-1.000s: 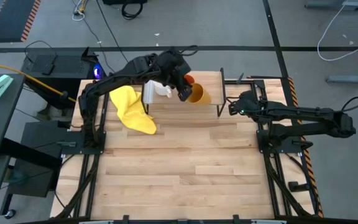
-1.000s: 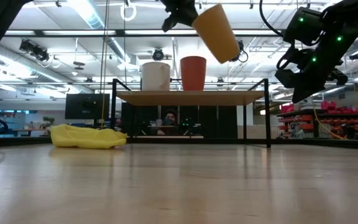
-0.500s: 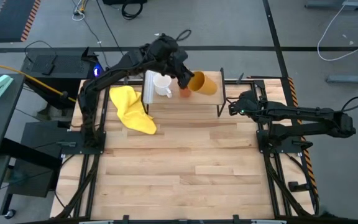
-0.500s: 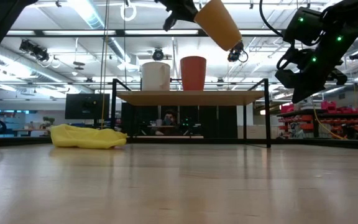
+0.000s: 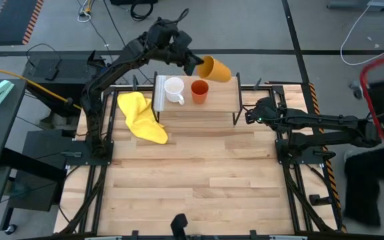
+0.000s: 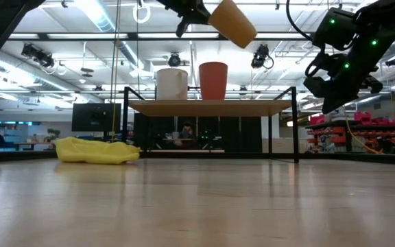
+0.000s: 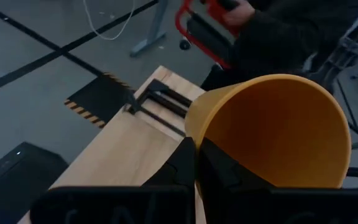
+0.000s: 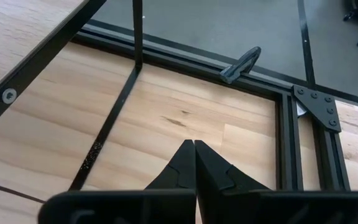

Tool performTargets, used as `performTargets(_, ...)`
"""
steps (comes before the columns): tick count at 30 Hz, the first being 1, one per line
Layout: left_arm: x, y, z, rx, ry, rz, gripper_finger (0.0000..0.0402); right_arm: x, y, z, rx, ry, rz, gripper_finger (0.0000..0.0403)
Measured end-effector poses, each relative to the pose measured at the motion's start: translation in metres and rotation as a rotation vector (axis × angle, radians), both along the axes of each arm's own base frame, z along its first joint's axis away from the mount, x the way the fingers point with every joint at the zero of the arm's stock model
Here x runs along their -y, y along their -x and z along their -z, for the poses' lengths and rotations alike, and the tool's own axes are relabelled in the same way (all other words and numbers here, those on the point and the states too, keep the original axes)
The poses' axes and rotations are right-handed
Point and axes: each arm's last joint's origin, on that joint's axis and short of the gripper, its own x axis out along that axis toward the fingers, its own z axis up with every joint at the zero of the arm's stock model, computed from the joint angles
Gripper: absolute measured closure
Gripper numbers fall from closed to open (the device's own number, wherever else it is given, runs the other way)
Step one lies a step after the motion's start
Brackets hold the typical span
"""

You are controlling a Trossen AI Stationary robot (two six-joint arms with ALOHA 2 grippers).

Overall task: Stack small to large cups/mugs on shelf
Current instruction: Put the yellow cup on the shelf

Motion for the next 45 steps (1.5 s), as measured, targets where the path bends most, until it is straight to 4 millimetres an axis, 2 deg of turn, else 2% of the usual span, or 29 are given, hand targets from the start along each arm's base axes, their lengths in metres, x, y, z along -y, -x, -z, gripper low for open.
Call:
performTargets(4, -0.009, 0.009, 0.005, -0.045, 0.034, -0.027, 0.0392, 0.000, -0.001, -0.001, 0.014, 0.008, 0.001, 0.0403)
performTargets(8, -0.010, 0.013, 0.010, -0.103, 0.054, -0.025, 0.0392, 0.002, -0.003, -0.003, 0.047, 0.020, 0.004, 0.0403)
performTargets(15, 0.002, 0.006, 0.012, -0.119, 0.062, 0.010, 0.0392, 0.021, -0.003, 0.003, 0.003, 0.018, 0.077, 0.0403)
performTargets(20, 0.012, 0.000, 0.012, -0.119, 0.068, 0.034, 0.0392, 0.035, -0.013, 0.011, -0.005, -0.015, 0.063, 0.0403)
performTargets(29, 0.022, -0.002, 0.018, -0.190, 0.091, 0.031, 0.0392, 0.044, -0.025, 0.025, -0.033, -0.040, 0.051, 0.0403)
performTargets(45, 0.022, 0.000, 0.021, -0.233, 0.089, -0.009, 0.0392, 0.052, -0.041, 0.008, 0.003, -0.001, 0.014, 0.0403)
